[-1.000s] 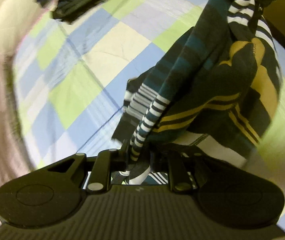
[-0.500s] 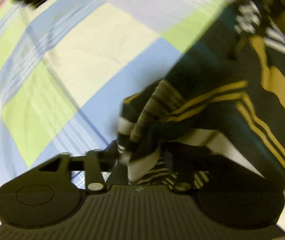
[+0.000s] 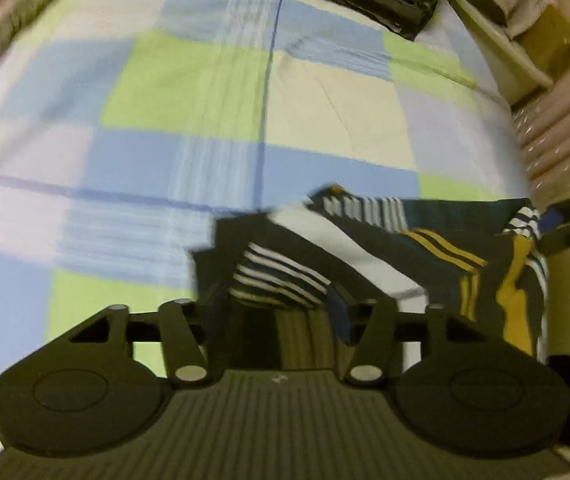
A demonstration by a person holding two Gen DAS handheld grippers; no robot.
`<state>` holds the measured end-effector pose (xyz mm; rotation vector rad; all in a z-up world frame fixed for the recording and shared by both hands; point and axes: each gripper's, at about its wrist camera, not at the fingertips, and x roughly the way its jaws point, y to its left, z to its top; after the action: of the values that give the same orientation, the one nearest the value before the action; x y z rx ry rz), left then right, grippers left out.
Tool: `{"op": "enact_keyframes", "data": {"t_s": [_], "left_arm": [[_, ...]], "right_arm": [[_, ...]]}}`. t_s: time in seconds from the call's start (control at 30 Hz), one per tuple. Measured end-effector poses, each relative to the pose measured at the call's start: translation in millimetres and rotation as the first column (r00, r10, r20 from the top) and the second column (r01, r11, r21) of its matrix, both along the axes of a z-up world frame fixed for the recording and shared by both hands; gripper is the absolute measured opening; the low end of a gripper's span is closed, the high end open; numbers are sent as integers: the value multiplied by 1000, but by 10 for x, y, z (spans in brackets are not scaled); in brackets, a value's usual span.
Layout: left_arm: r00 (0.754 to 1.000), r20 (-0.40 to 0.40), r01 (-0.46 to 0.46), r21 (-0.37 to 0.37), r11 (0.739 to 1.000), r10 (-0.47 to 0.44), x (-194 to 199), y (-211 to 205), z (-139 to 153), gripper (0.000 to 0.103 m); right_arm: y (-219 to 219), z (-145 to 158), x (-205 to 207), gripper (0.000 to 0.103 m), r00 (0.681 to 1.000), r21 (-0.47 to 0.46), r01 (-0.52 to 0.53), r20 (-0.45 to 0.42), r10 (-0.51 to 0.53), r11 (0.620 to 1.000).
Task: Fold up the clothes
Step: 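Lower the folded sweater onto the sheet and open both tools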
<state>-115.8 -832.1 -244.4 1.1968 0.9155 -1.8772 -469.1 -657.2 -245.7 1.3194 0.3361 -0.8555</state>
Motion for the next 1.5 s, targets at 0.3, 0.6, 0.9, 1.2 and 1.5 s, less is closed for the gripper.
{"op": "enact_keyframes", "data": {"t_s": [0.3, 0.6, 0.9, 1.2, 1.5], "left_arm": [[995, 69, -65, -35, 997, 67, -297, -104, -378, 38], [990, 15, -141, -39, 989, 142, -148, 70, 133, 31], [998, -68, 0, -10, 1000, -1, -880, 180, -160, 39], [996, -66, -61, 11, 998, 62, -926, 43, -193, 41], [972, -7, -236, -37, 971, 236, -294, 450, 206, 35]], "right_arm": [[-272, -366, 98, 18, 991, 58, 13, -130, -6, 998], [-55, -213, -53, 18, 988, 75, 32, -155, -20, 997], [42, -239, -58, 11, 983, 95, 61, -176, -44, 994], [9, -324, -144, 11, 986, 123, 65, -159, -46, 990], [114, -30, -200, 12, 953, 117, -41, -292, 74, 992]]}}
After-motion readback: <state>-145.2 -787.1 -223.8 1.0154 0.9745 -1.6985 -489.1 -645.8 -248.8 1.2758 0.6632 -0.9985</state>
